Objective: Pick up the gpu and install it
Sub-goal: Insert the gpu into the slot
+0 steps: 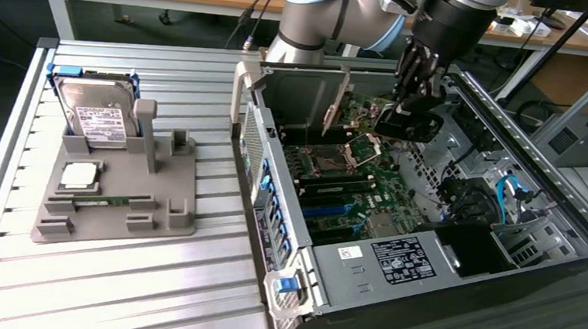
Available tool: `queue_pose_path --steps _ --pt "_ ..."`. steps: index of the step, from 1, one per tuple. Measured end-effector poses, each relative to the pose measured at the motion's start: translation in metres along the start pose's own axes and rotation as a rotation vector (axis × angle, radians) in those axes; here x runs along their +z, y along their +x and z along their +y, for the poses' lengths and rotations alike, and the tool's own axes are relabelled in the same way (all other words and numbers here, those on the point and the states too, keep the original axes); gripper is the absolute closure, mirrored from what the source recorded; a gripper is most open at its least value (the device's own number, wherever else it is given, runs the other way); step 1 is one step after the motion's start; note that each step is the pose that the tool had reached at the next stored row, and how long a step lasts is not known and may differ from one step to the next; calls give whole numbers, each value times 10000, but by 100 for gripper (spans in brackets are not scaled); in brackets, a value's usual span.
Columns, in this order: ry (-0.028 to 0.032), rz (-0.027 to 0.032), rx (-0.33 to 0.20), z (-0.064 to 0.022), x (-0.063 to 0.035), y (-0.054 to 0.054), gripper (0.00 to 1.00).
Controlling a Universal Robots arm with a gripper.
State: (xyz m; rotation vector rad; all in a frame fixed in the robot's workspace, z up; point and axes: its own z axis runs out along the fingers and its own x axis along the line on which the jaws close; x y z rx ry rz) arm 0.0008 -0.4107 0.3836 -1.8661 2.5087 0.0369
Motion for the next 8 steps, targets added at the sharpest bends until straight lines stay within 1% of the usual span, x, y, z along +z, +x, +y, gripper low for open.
queue_pose_path --steps 8 --pt "-16 6 -621 0 0 0 73"
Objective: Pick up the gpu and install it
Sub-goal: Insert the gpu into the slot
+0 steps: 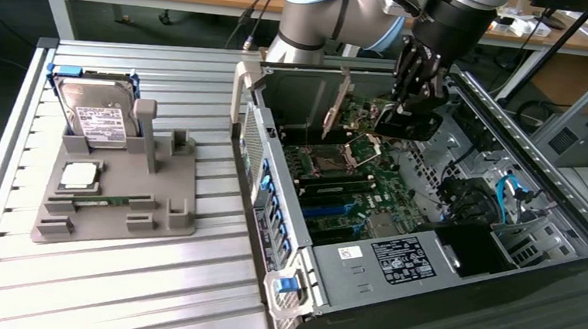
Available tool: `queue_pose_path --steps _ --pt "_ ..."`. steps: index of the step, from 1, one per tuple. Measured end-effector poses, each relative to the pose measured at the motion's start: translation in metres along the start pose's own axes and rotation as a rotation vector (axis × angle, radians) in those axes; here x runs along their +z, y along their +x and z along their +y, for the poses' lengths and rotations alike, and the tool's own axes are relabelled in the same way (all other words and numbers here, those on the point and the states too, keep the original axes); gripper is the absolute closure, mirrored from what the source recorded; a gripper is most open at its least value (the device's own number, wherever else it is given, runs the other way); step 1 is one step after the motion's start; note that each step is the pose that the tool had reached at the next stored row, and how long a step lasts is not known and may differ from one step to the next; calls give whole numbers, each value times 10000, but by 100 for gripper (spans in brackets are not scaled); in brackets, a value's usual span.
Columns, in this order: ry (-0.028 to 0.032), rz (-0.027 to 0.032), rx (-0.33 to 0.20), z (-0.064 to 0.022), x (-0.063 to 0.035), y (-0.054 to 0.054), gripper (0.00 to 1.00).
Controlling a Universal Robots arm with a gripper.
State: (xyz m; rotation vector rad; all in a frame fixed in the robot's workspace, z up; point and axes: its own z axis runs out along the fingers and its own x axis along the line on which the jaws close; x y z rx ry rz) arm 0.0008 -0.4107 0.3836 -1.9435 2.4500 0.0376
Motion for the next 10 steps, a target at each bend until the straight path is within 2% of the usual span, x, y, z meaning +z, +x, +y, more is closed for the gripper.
queue_pose_path --steps 10 --pt "-17 6 -656 0 0 0 73"
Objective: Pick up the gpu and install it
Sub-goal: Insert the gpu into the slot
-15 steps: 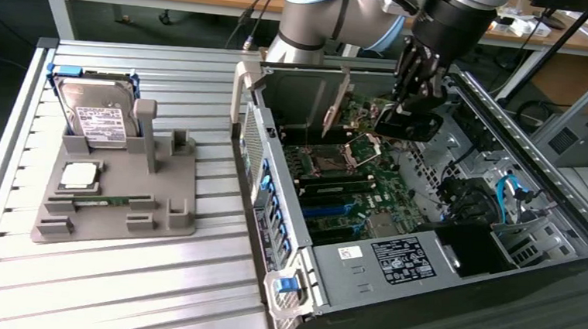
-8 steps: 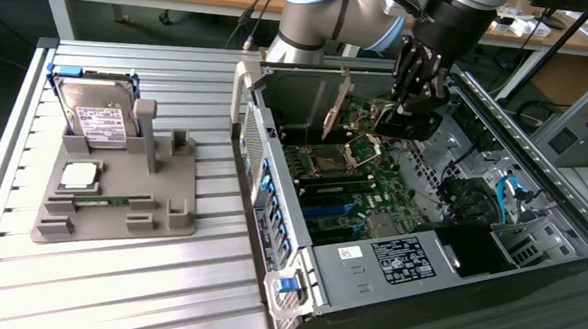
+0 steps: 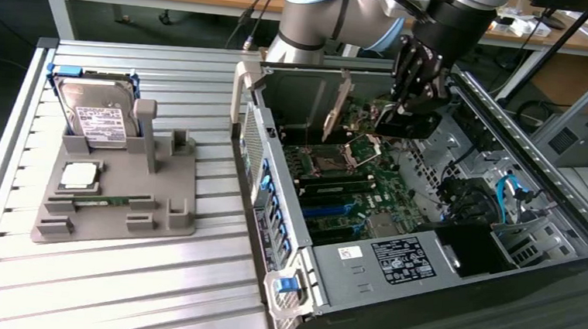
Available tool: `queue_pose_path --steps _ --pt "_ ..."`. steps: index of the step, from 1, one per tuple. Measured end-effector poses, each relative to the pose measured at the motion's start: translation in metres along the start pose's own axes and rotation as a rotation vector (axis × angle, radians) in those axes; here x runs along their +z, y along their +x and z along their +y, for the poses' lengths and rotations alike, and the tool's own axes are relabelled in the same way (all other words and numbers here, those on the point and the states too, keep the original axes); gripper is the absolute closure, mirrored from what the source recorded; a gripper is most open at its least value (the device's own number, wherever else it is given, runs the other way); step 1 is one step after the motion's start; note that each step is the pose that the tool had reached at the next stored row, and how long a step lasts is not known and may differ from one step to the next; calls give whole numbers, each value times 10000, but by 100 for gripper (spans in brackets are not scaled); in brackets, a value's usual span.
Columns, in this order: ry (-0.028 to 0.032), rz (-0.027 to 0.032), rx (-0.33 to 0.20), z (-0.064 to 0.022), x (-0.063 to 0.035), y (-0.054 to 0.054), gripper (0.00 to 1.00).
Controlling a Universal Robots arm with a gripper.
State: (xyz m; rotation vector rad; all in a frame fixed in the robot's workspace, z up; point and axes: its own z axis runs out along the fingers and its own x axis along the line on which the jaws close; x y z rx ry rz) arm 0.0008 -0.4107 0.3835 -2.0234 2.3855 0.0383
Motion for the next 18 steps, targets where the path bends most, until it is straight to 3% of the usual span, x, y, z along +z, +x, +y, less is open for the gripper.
queue_pose_path --steps 18 --pt "-31 12 -1168 0 2 0 73"
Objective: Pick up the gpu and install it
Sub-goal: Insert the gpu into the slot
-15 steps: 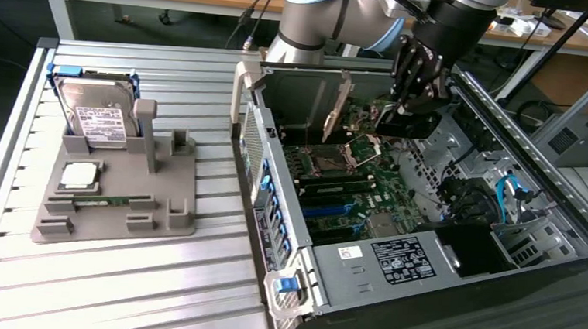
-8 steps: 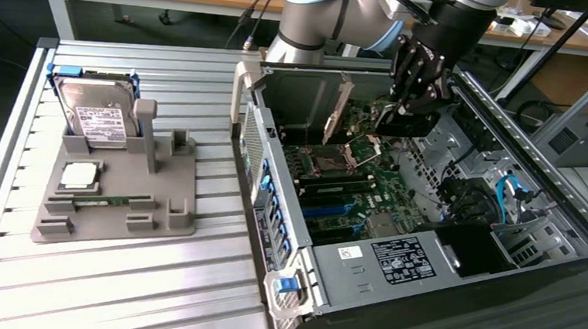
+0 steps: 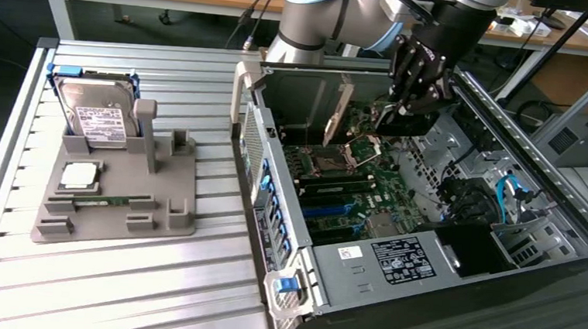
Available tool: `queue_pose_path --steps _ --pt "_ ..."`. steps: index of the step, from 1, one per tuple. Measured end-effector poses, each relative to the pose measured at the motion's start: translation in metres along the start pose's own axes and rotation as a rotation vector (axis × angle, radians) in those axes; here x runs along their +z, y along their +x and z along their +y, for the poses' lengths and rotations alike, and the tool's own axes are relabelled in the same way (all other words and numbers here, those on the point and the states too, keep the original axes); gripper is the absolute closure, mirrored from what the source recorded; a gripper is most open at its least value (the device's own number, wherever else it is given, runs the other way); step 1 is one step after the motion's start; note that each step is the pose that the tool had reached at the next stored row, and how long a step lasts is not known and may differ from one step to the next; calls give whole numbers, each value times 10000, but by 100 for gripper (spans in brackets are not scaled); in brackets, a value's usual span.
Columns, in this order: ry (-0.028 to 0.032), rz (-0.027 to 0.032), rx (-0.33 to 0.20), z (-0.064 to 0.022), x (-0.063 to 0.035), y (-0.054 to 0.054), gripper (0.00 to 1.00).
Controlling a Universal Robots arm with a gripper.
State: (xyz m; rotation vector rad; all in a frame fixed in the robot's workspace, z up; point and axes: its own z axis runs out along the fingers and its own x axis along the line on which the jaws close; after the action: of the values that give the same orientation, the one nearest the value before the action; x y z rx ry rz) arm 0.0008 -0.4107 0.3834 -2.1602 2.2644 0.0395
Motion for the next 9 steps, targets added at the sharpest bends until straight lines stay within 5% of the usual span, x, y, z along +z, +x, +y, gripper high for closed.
queue_pose_path --steps 9 --pt "-12 5 -449 0 0 0 73"
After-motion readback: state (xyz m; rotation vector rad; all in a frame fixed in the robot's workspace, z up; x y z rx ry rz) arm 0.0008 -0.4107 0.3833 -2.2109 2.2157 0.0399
